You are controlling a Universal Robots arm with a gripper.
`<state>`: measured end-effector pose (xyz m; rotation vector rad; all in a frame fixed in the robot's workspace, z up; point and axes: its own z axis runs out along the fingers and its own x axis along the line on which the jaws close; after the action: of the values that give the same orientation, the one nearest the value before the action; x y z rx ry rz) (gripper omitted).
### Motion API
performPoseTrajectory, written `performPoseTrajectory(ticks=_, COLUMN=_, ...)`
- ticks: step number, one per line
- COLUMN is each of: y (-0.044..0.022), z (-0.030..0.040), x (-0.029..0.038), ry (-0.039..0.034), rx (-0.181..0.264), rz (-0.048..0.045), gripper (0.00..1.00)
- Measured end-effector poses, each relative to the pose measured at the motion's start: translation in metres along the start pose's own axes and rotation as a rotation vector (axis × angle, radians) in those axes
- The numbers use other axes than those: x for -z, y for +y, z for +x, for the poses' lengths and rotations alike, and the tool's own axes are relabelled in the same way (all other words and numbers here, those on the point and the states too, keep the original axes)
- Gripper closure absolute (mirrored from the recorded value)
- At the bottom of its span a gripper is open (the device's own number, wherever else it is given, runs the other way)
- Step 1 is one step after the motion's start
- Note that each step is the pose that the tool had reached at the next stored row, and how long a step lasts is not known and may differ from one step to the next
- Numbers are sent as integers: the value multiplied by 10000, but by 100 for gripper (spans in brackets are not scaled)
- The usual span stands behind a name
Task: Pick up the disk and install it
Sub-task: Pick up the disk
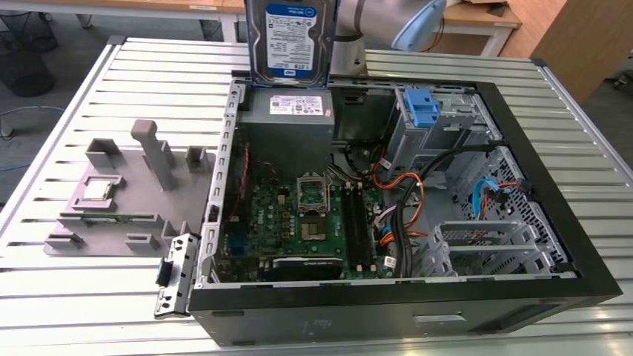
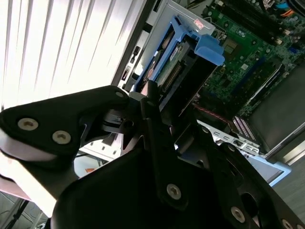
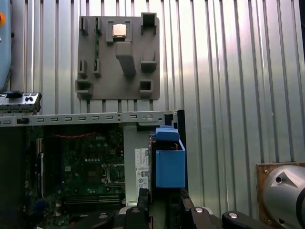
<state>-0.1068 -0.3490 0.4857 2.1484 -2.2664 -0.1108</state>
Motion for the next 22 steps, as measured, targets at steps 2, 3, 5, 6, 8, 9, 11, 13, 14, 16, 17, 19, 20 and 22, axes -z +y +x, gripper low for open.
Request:
performPoseTrajectory(ticks=2, y=-25, z=-1, x=1, ry=0, rx=0, rz=0, gripper=65)
performPoseTrajectory(ticks=3, y=-37, z=-2, x=1, ry=0, rx=0, rz=0, gripper=65)
performPoseTrajectory(ticks=5, y=-63, z=-3, x=2, ry=0, rx=0, rz=0, gripper=65)
performPoseTrajectory(ticks=6, y=-76, z=-4, x=3, ry=0, rx=0, rz=0, gripper=65)
performPoseTrajectory(ticks=8, y=-103, z=-5, x=5, ry=1, rx=1, rz=0, gripper=65)
performPoseTrajectory(ticks=9, y=-115, z=-6, x=5, ry=0, rx=1, rz=-1, gripper=65)
performPoseTrajectory(ticks=11, y=-135, z=-7, x=6, ry=0, rx=0, rz=0, gripper=65)
performPoseTrajectory(ticks=13, y=-159, z=-9, x=6, ry=0, rx=0, rz=0, gripper=65)
performPoseTrajectory(ticks=14, y=-171, z=-9, x=7, ry=-1, rx=0, rz=0, gripper=65)
performPoseTrajectory(ticks=16, y=-203, z=-11, x=8, ry=-1, rx=0, rz=0, gripper=65)
performPoseTrajectory(ticks=17, y=-223, z=-12, x=9, ry=-1, rx=0, rz=-1, gripper=65)
performPoseTrajectory(ticks=19, y=-259, z=-14, x=9, ry=0, rx=0, rz=-1, gripper=65)
performPoseTrajectory(ticks=20, y=-277, z=-15, x=10, ry=0, rx=0, rz=-2, gripper=65)
performPoseTrajectory(ticks=22, y=-312, z=-17, x=11, ry=0, rx=0, rz=-1, gripper=65)
